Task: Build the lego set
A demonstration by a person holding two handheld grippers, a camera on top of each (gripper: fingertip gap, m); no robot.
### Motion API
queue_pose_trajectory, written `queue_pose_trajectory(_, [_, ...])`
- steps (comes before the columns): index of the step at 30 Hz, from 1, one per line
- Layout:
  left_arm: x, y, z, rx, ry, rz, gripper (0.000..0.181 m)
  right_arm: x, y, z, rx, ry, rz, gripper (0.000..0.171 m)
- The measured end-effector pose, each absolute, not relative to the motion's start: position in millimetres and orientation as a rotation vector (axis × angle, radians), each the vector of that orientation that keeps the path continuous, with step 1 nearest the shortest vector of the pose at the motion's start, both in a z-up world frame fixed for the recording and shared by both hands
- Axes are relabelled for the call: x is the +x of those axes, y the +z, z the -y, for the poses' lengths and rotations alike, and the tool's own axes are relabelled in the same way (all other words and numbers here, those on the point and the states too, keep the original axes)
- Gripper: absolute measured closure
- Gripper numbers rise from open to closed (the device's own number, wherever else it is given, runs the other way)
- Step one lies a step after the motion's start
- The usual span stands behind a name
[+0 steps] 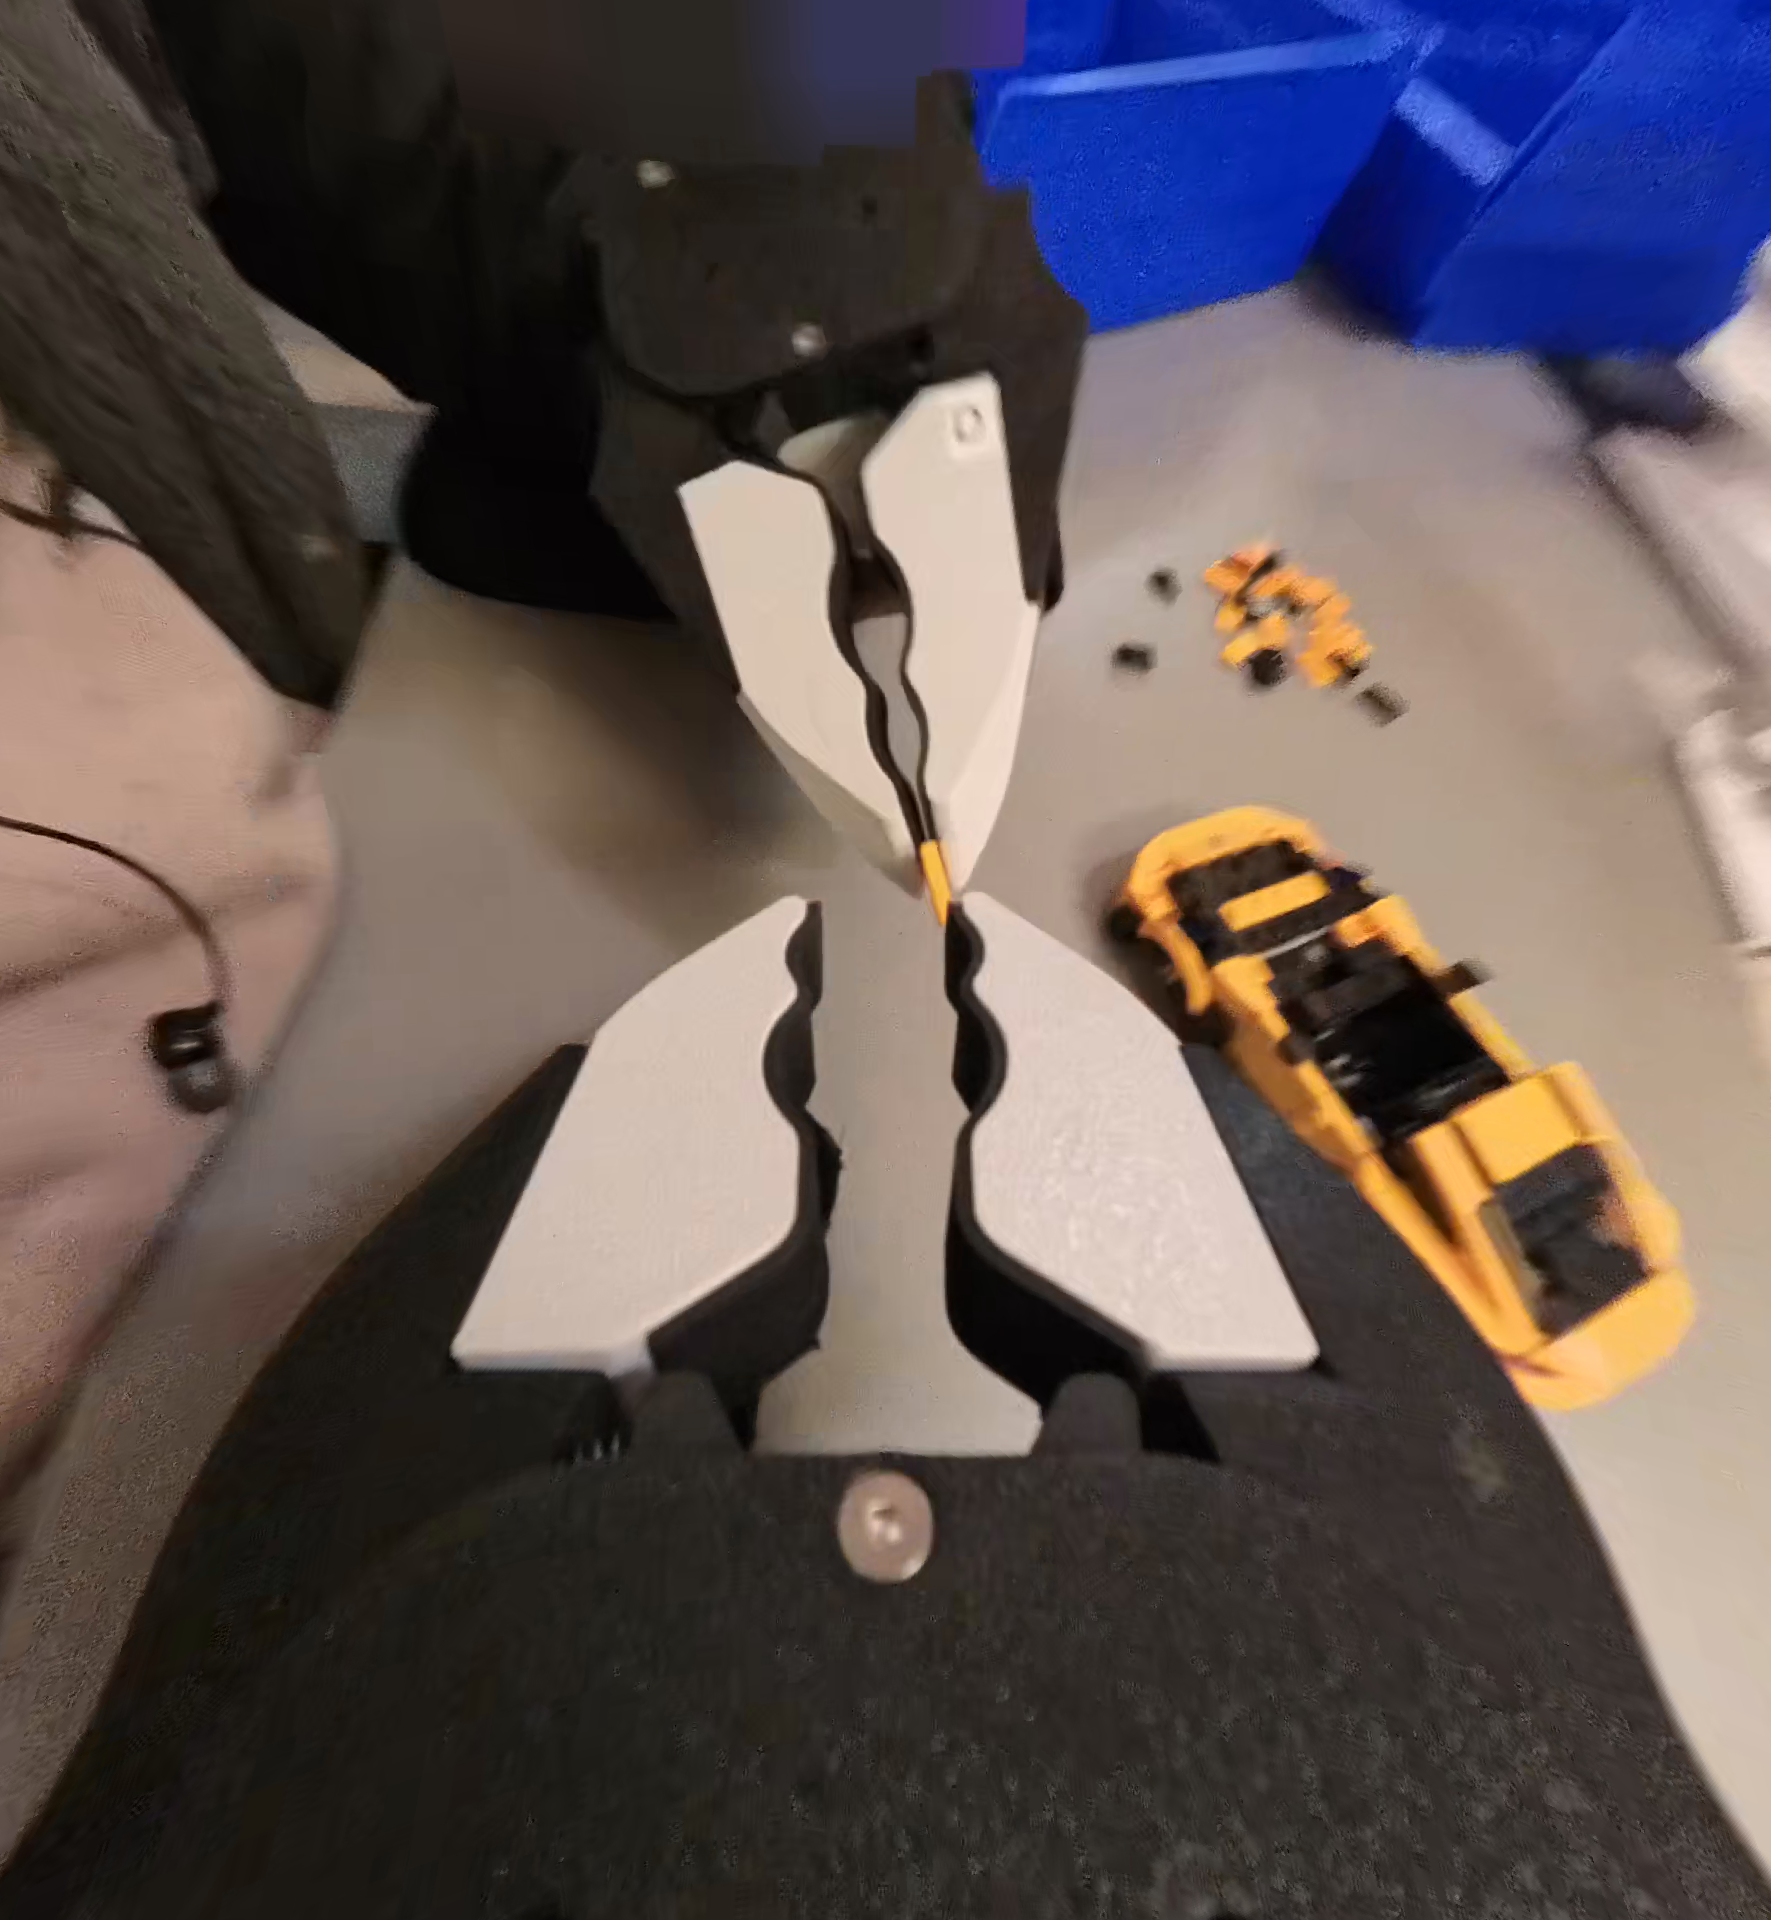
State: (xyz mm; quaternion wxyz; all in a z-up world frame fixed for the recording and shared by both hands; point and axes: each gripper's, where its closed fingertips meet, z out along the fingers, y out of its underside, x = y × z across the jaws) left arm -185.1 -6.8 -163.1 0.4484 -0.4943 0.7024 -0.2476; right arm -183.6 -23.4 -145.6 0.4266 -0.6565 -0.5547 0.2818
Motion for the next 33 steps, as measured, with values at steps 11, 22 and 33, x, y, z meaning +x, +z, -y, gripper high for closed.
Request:
queue_pose_trajectory(11, [-173, -163, 0, -0.66, -0.023, -1.808, 0.181, -180, -165, 16, -1.836, 1.151, 1.405, 0.164])
queue_pose_trajectory(22, [-241, -164, -71, -1.52, -0.588, -1.472, 0.156, -141, -225, -7, -1.85, 0.391, 1.731, 0.155])
queue_pose_trajectory(33, [-331, -173, -141, -1.993, -0.447, -1.19, 0.159, -136, -205, -15, -1.897, 0.531, 1.575, 0.146])
